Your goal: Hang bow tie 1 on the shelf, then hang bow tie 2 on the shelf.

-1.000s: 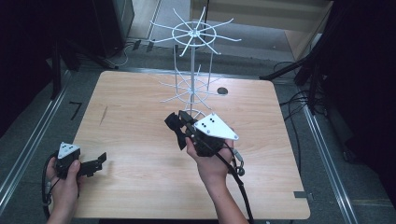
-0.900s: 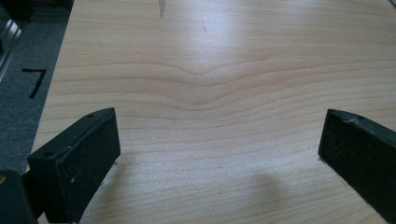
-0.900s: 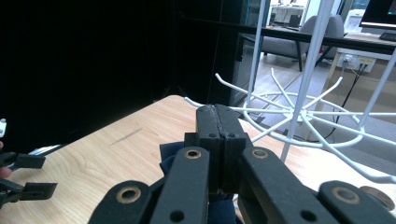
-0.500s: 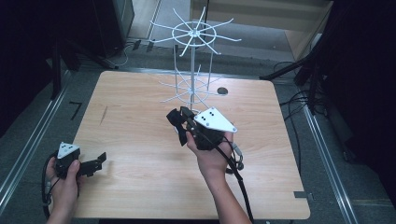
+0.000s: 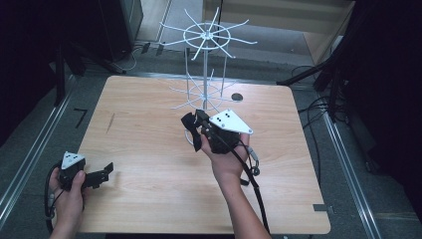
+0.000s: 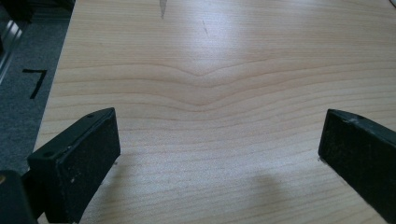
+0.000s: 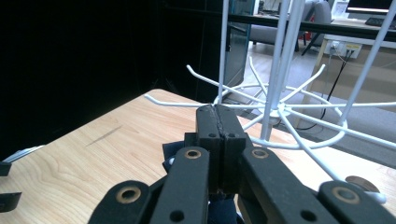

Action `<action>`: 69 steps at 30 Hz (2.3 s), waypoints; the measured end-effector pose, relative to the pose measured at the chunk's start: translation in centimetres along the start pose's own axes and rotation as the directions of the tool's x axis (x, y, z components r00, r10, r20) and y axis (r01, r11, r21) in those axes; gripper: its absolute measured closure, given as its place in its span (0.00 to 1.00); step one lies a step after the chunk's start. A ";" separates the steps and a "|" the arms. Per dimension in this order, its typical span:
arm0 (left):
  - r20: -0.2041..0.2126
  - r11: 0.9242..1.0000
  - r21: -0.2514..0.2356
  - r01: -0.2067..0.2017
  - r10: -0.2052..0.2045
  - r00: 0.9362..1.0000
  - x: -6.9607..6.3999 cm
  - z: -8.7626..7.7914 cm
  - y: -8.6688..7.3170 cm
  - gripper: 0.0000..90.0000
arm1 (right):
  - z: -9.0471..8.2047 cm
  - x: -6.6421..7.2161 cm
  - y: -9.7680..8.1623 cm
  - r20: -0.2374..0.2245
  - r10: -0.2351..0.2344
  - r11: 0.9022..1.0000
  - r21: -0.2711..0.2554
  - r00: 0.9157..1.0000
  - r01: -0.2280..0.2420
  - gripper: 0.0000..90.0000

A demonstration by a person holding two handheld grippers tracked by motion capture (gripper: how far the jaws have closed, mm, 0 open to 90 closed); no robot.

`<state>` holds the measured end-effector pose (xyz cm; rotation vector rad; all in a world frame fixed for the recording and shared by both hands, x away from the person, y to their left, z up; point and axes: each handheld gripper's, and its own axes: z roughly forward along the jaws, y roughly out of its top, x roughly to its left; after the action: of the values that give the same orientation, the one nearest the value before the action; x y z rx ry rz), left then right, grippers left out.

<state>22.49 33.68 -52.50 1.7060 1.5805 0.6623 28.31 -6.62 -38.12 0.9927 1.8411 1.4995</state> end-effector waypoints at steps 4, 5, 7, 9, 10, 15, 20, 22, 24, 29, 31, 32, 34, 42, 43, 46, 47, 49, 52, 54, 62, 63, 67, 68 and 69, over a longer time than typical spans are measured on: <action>0.001 1.000 0.000 0.000 0.000 1.000 0.0 0.0 0.0 0.00 | 0.4 -0.2 -0.1 0.006 0.004 1.000 0.006 1.000 -0.004 1.00; 0.002 1.000 0.000 -0.001 0.001 1.000 0.0 0.0 0.0 0.00 | 0.4 -0.2 -0.1 0.006 0.004 1.000 0.006 1.000 -0.004 1.00; 0.000 1.000 -0.009 -0.001 0.001 1.000 0.0 -0.1 0.0 0.00 | 0.6 -0.3 -0.3 0.012 0.004 1.000 0.014 1.000 -0.004 1.00; 0.000 1.000 -0.017 -0.008 0.008 1.000 0.0 -0.1 0.0 0.00 | 0.7 -0.4 -0.4 0.015 0.003 1.000 0.016 1.000 -0.003 1.00; 0.000 1.000 -0.017 -0.008 0.008 1.000 0.0 -0.1 0.0 0.00 | 0.7 -0.4 -0.4 0.016 0.001 1.000 0.015 1.000 -0.002 1.00; 0.015 0.996 -0.080 -0.036 0.037 0.999 -0.2 -0.4 0.0 0.00 | 0.8 -0.6 -0.8 0.023 0.003 1.000 0.020 1.000 -0.003 1.00; 0.018 0.983 -0.173 -0.069 0.073 0.997 -0.6 -0.7 -0.2 0.00 | 0.8 -1.0 -1.3 0.032 0.014 1.000 0.024 0.999 -0.015 1.00; 0.004 0.985 -0.162 -0.064 0.065 0.998 -0.6 -0.6 -0.1 0.00 | 0.8 -1.1 -1.4 0.033 0.014 1.000 0.022 0.999 -0.014 1.00; 0.000 0.986 -0.152 -0.062 0.063 0.998 -0.5 -0.6 -0.1 0.00 | 0.8 -1.1 -1.4 0.034 0.014 1.000 0.022 0.999 -0.014 1.00; 0.008 0.990 -0.124 -0.066 0.067 0.998 -0.5 -0.4 0.0 0.00 | 0.9 -1.2 -1.9 0.031 0.011 1.000 0.028 0.999 -0.011 1.00; 0.008 0.990 -0.125 -0.062 0.063 0.998 -0.5 -0.4 0.0 0.00 | 0.9 -1.3 -2.2 0.029 0.011 0.999 0.032 1.000 -0.012 0.98; 0.012 0.991 -0.123 -0.059 0.061 0.998 -0.5 -0.4 0.0 0.00 | 0.9 -1.2 -2.4 0.030 0.011 0.999 0.034 0.999 -0.012 0.98; 0.014 0.991 -0.120 -0.059 0.061 0.998 -0.5 -0.4 0.0 0.00 | 0.9 -1.2 -2.6 0.029 0.006 0.999 0.037 1.000 -0.008 0.97; 0.019 0.992 -0.112 -0.058 0.060 0.998 -0.5 -0.4 0.0 0.00 | 0.6 -1.3 -3.9 0.004 0.007 0.999 0.045 1.000 -0.007 0.80; 0.019 0.992 -0.111 -0.058 0.061 0.998 -0.5 -0.4 0.0 0.00 | 0.5 -1.3 -4.0 0.001 0.003 0.999 0.044 1.000 -0.003 0.78; 0.020 0.992 -0.112 -0.057 0.060 0.998 -0.5 -0.4 0.0 0.00 | 0.2 -1.4 -4.3 -0.005 -0.007 0.998 0.056 1.000 0.007 0.64; 0.022 0.992 -0.111 -0.057 0.059 0.998 -0.4 -0.4 0.0 0.00 | 0.1 -1.4 -4.4 -0.007 -0.005 0.998 0.059 1.000 0.006 0.62; 0.022 0.992 -0.110 -0.056 0.059 0.998 -0.4 -0.4 0.0 0.00 | 0.0 -1.5 -4.4 -0.012 -0.003 0.998 0.059 1.000 0.004 0.59; 0.021 0.992 -0.106 -0.061 0.064 0.998 -0.5 -0.4 0.0 0.00 | -0.6 -1.9 -4.9 -0.028 0.014 0.998 0.068 1.000 -0.012 0.50; 0.021 0.992 -0.106 -0.065 0.068 0.997 -0.5 -0.4 -0.1 0.00 | -0.8 -2.1 -5.2 -0.030 0.013 0.997 0.075 0.999 -0.011 0.47; 0.024 0.993 -0.100 -0.057 0.060 0.998 -0.4 -0.5 0.0 0.00 | -2.4 -3.2 -6.6 -0.023 0.009 0.993 0.114 1.000 -0.007 0.42; 0.024 0.993 -0.100 -0.057 0.060 0.998 -0.4 -0.5 0.0 0.00 | -2.4 -3.2 -6.6 -0.023 0.009 0.993 0.114 1.000 -0.007 0.42; 0.026 0.993 -0.104 -0.051 0.053 0.998 -0.4 -0.4 0.0 0.00 | -3.5 -4.2 -7.3 -0.006 0.018 0.992 0.125 1.000 -0.017 0.42; 0.024 0.993 -0.106 -0.050 0.053 0.998 -0.4 -0.4 -0.1 0.00 | -3.9 -4.8 -7.7 0.004 0.024 0.991 0.130 1.000 -0.024 0.42; 0.024 0.993 -0.106 -0.050 0.053 0.998 -0.4 -0.4 -0.1 0.00 | -3.9 -4.8 -7.7 0.004 0.024 0.991 0.130 1.000 -0.024 0.42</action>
<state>22.06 33.34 -52.23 1.6755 1.4616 0.7324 26.41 -13.50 -44.88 1.0797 1.9519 1.4060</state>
